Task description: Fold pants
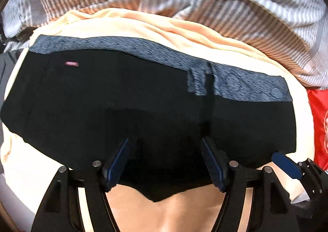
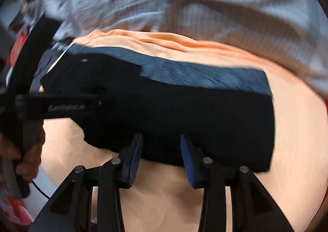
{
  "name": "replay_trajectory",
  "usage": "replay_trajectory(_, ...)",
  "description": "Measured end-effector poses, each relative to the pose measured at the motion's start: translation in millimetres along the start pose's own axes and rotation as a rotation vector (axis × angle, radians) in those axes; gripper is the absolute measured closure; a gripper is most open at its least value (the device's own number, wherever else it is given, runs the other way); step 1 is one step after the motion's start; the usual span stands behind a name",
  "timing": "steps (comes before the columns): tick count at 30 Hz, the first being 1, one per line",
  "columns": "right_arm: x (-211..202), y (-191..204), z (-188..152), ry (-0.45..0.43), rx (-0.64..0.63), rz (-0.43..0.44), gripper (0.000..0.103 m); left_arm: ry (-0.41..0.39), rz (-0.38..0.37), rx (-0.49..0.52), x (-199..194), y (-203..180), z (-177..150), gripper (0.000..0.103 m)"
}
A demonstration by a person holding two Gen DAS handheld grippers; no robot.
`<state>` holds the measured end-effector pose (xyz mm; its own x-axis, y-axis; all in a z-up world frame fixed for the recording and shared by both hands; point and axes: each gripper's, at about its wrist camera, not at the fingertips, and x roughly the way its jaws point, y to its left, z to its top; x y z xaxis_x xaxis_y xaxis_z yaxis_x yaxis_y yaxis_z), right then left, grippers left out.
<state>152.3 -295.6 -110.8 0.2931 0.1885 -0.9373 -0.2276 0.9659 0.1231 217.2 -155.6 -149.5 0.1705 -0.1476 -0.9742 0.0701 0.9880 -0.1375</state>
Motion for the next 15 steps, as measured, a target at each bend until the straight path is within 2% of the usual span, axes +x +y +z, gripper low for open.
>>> replay_trajectory(8, 27, 59, 7, -0.033, -0.323, -0.157, 0.061, -0.019, 0.055, -0.065, -2, 32, 3, 0.031)
replay_trajectory(10, 36, 64, 10, -0.036, -0.355, -0.195, 0.061, -0.014, 0.062, -0.073, -1, 40, 1, 0.031)
replay_trajectory(12, 44, 59, 13, -0.005, -0.319, -0.193, 0.062, -0.010, 0.068, -0.077, -1, 50, -4, 0.031)
replay_trajectory(14, 52, 48, 20, 0.045, -0.234, -0.149, 0.099, -0.010, 0.076, -0.081, -4, 55, -6, 0.031)
replay_trajectory(15, 54, 45, 23, 0.061, -0.197, -0.129, 0.103, -0.012, 0.078, -0.083, -5, 57, -7, 0.031)
